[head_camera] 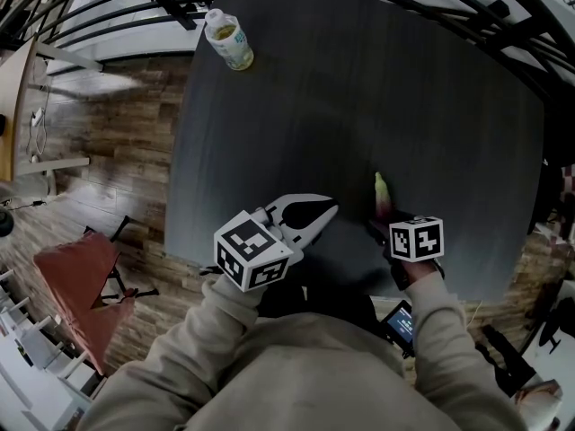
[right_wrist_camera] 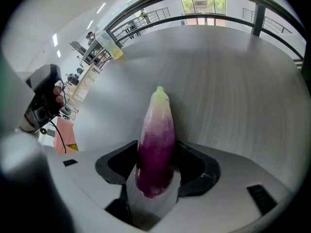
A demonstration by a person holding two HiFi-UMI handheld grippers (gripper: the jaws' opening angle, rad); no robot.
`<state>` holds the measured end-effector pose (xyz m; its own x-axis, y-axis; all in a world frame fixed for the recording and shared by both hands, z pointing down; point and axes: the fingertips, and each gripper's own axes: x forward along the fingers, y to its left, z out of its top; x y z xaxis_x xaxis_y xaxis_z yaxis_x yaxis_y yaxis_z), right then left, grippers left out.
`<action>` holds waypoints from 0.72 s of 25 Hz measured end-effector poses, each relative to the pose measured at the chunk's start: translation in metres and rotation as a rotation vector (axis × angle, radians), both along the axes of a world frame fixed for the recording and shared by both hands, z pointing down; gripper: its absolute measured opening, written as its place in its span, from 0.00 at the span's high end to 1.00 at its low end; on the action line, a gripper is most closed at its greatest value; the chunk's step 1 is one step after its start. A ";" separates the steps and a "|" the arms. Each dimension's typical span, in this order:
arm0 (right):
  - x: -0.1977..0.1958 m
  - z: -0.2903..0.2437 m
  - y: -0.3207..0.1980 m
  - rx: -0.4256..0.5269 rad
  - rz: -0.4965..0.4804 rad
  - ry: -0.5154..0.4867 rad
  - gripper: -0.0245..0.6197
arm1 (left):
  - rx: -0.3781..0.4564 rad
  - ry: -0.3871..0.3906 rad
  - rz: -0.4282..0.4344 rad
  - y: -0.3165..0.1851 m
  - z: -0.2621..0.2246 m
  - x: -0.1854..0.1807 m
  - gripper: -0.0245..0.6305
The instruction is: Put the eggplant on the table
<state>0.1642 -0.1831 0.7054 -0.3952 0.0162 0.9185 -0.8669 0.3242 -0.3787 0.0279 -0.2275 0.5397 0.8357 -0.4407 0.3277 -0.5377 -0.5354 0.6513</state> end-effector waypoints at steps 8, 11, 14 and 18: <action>0.000 -0.003 0.000 0.025 -0.021 0.023 0.54 | 0.008 0.001 0.004 0.001 -0.004 -0.001 0.96; 0.000 -0.003 0.001 0.031 -0.030 0.016 0.48 | 0.010 0.001 -0.002 0.001 -0.006 -0.001 0.96; -0.002 -0.002 0.001 0.019 0.004 -0.014 0.48 | 0.016 0.000 0.001 0.001 -0.010 -0.002 0.96; 0.004 -0.006 0.000 0.030 0.028 0.003 0.48 | 0.031 -0.008 0.012 0.005 -0.018 -0.002 0.96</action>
